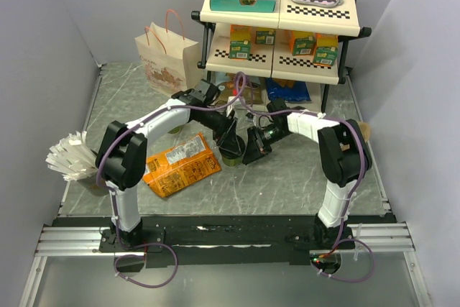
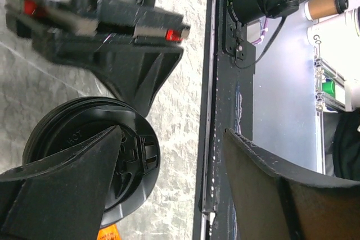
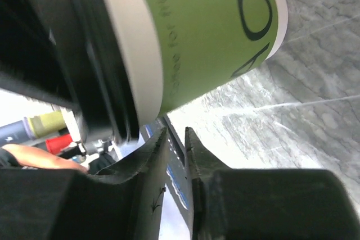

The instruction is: Pack the takeout coffee

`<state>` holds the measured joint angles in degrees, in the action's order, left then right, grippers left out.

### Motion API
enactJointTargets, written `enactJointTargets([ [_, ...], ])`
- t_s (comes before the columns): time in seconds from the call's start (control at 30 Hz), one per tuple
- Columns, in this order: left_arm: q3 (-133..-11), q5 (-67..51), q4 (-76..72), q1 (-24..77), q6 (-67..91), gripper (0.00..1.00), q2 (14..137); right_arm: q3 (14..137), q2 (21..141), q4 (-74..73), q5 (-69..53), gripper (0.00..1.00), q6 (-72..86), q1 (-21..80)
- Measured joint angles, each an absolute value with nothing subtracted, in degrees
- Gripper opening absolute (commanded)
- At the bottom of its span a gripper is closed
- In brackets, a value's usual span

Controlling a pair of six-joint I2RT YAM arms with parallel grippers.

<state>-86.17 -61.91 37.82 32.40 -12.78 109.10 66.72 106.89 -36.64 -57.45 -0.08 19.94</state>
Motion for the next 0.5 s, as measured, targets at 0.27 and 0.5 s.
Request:
enactJointTargets([
  [0.27, -86.7, -61.9, 37.6, 30.7, -12.1, 0.84, 107.0, 66.8, 101.4, -38.9, -55.4, 0.58, -3.1, 16.3],
  [0.5, -76.4, -60.7, 23.9, 24.4, 2.4, 0.89, 97.7, 65.8, 93.2, -31.6, -55.3, 1.0, 1.8, 12.8],
])
